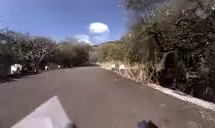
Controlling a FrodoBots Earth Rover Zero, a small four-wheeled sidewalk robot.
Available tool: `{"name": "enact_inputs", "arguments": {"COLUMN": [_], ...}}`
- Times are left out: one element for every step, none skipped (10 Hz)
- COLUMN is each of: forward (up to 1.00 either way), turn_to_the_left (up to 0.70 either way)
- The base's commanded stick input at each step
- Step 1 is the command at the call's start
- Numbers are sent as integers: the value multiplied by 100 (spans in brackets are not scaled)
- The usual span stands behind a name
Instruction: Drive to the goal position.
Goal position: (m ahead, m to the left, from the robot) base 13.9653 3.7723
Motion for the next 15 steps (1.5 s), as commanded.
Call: {"name": "enact_inputs", "arguments": {"forward": [50,50,50,50,50,50,50,50,50,50,50,50,50,50,50], "turn_to_the_left": [-14,-6,0,0,0,0,0,0,0,0,0,0,0,0,0]}}
